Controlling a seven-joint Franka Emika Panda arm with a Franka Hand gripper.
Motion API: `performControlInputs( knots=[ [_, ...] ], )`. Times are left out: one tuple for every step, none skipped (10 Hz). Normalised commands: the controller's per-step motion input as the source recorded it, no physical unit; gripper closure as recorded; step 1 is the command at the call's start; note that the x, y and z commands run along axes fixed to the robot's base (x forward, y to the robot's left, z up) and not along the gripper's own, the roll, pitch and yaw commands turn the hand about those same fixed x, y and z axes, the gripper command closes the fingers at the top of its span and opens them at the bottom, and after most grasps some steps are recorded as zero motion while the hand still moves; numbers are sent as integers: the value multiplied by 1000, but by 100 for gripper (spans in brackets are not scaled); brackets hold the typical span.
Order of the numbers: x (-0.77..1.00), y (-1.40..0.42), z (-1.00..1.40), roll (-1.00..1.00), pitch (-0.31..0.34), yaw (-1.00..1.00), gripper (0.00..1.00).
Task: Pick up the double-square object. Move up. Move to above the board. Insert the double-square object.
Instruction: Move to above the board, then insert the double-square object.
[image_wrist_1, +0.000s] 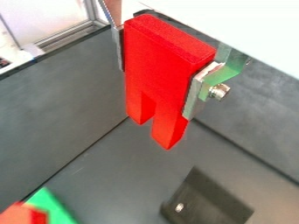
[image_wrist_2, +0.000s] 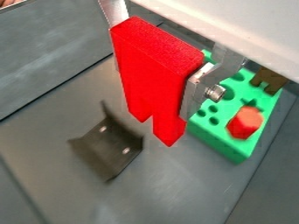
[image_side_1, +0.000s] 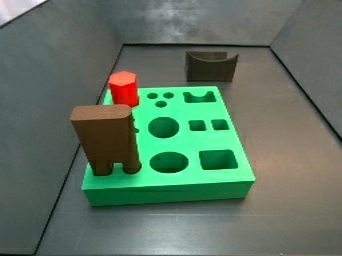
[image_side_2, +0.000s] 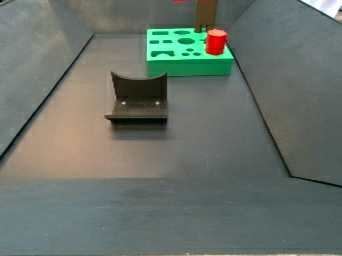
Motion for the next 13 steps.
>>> performControlInputs(
  knots=[
    [-113, -1000, 169, 31, 3, 5, 100],
    [-118, -1000, 170, 21, 2, 8, 100],
    [-119, -1000, 173, 8, 5, 8, 100],
    [-117, -1000, 175, 0, 7, 7, 100],
    [-119, -1000, 179, -1, 11, 6, 100],
    [-114, -1000, 189, -5, 17, 6, 100],
    [-111, -1000, 193, -7, 27, 8, 100],
    [-101, -1000, 204, 1, 38, 7, 100],
    [-100, -1000, 211, -7, 48, 4, 100],
    [-63, -785, 181, 10, 61, 9, 100],
    [7, -370, 92, 1, 81, 6, 100],
    [33, -182, 54, -3, 95, 5, 100],
    [0, 0, -31, 0, -7, 0, 100]
  ],
)
